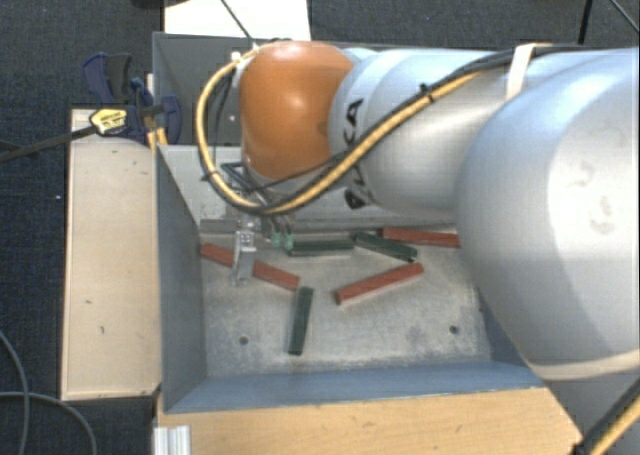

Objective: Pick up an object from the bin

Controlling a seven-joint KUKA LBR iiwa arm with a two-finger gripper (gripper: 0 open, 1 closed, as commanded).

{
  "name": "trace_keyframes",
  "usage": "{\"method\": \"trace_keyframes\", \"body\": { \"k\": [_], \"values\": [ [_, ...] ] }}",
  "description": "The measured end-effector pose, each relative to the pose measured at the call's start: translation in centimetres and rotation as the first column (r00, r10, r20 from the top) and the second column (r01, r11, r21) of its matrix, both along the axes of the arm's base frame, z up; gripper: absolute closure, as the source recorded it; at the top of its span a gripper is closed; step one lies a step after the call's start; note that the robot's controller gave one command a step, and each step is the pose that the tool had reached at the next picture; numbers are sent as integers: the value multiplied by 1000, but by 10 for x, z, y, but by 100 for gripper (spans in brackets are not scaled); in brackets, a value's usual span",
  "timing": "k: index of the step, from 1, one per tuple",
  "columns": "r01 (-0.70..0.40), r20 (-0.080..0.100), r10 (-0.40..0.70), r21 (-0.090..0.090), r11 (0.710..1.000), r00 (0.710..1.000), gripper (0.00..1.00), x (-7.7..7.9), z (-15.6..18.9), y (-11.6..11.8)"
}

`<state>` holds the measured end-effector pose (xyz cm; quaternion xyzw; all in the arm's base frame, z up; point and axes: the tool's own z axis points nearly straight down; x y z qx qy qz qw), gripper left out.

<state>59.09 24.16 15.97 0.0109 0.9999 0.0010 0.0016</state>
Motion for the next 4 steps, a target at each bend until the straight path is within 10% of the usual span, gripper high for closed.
{"method": "trace_keyframes", "body": {
  "k": [2,3,4],
  "values": [
    [-9,4,9,1,1000,1000,0,0,-61,-17],
    [101,-1,-101,-2,995,995,100,-25,-89,-25],
    [102,-1,-102,-2,995,995,100,-25,-89,-25]
  ]
}}
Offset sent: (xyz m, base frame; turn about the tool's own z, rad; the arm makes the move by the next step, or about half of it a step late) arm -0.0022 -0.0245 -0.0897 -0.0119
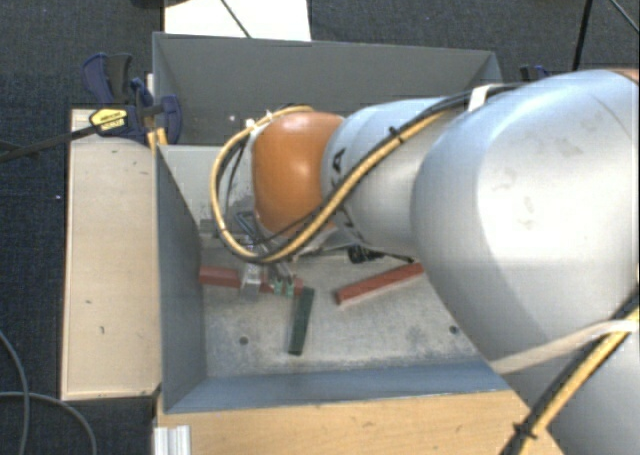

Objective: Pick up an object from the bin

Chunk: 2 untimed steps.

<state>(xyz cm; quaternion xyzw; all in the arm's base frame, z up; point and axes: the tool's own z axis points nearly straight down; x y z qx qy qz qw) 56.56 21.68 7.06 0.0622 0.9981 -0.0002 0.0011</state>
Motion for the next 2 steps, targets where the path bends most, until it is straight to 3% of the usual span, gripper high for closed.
{"method": "trace_keyframes", "body": {
  "k": [1,2],
  "values": [
    [9,2,-9,3,1000,1000,100,-39,126,-3],
    [10,-1,-10,1,1000,1000,100,-40,124,-3]
  ]
}}
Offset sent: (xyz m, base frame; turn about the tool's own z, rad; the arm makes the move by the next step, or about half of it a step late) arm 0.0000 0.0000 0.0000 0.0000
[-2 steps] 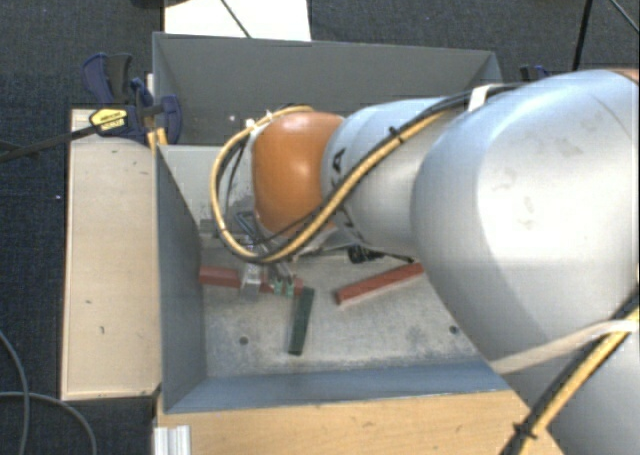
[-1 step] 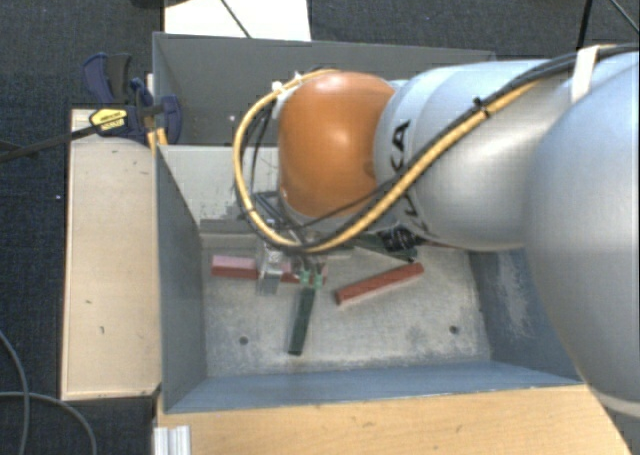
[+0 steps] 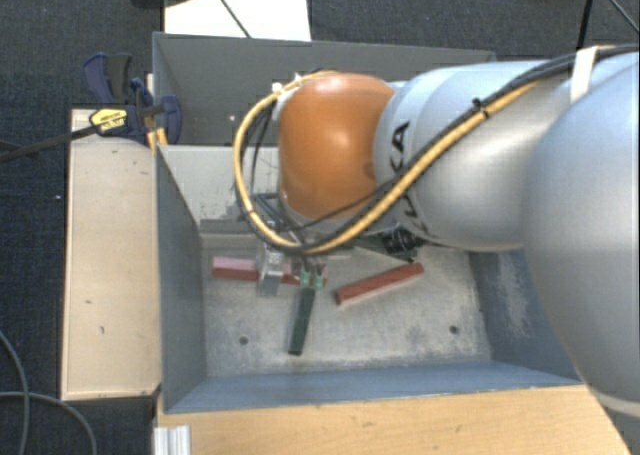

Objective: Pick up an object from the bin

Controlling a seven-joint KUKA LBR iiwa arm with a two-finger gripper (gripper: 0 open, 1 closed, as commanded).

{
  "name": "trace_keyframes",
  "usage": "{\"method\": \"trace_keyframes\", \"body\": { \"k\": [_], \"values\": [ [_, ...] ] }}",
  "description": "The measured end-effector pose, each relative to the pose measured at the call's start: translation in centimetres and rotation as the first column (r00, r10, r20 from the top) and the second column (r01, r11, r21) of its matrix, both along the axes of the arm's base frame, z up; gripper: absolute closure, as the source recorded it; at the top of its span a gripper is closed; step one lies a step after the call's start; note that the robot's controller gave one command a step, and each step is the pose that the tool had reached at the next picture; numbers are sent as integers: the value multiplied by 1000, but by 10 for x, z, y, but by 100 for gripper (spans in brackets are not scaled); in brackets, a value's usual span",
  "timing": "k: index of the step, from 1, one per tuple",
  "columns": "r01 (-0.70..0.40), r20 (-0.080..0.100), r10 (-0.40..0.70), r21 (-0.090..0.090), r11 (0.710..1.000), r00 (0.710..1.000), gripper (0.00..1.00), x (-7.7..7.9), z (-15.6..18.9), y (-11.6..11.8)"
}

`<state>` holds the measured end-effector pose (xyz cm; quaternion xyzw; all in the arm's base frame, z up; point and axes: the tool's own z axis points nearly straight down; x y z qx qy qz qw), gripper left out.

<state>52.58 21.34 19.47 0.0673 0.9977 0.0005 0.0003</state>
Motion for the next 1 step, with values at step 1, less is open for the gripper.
{"method": "trace_keyframes", "body": {
  "k": [1],
  "values": [
    [-517,4,517,-1,856,856,100,-1,89,-30]
  ]
}}
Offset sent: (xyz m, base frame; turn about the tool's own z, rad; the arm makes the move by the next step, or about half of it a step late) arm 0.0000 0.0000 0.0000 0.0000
